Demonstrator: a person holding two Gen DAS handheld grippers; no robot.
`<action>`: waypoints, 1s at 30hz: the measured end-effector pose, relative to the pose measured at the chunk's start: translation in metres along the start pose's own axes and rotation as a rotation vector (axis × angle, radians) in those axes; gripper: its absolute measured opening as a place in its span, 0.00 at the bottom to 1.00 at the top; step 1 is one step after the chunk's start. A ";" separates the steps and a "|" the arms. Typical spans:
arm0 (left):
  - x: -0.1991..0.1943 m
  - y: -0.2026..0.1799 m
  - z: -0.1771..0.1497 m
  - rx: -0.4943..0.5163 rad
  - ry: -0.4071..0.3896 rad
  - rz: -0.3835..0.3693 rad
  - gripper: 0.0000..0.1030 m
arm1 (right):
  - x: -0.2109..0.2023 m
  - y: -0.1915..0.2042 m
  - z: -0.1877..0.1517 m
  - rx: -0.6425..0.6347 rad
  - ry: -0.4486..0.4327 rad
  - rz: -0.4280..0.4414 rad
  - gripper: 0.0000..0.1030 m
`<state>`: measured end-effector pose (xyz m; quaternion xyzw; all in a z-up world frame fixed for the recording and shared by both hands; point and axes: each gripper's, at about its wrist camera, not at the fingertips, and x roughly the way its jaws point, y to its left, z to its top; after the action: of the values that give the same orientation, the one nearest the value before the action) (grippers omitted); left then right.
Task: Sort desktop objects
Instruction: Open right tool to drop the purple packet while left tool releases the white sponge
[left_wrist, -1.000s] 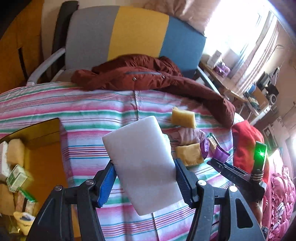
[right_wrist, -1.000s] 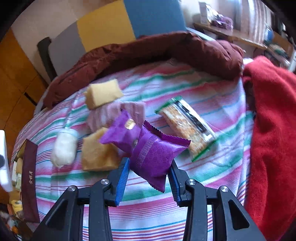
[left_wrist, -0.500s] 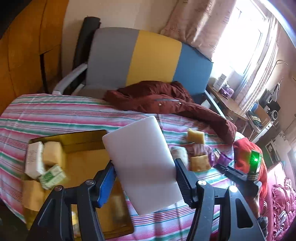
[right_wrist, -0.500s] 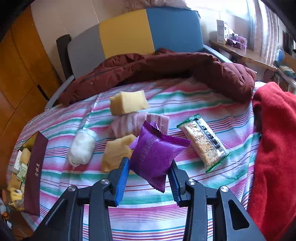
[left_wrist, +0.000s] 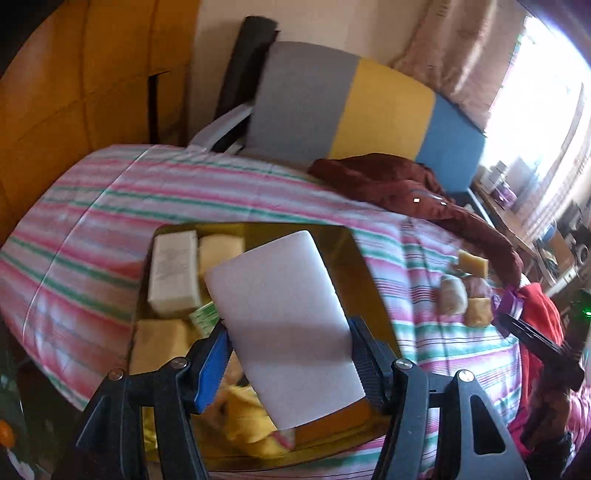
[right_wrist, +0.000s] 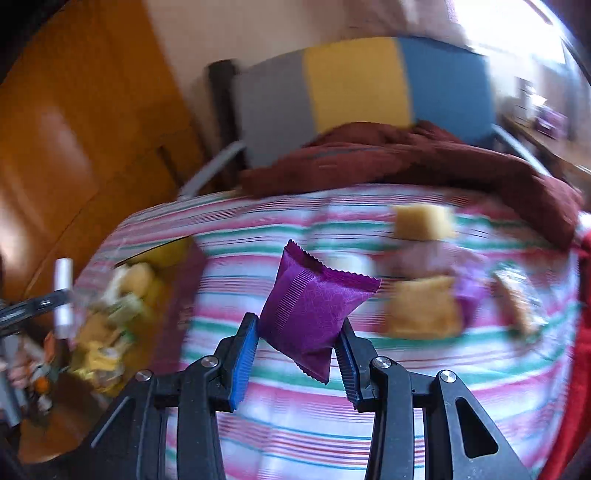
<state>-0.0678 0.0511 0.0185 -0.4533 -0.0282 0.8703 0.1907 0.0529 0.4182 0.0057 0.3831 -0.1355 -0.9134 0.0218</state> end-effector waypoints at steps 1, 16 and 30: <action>0.001 0.007 -0.002 -0.012 0.002 0.008 0.61 | 0.004 0.018 0.001 -0.025 0.006 0.032 0.40; 0.022 0.030 -0.020 -0.037 0.042 -0.011 0.61 | 0.108 0.162 0.027 -0.128 0.228 0.309 0.40; 0.036 0.036 -0.014 -0.028 0.030 0.004 0.67 | 0.165 0.221 0.066 -0.130 0.254 0.320 0.56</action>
<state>-0.0865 0.0291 -0.0253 -0.4690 -0.0367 0.8633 0.1827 -0.1244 0.1974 -0.0061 0.4664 -0.1315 -0.8496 0.2083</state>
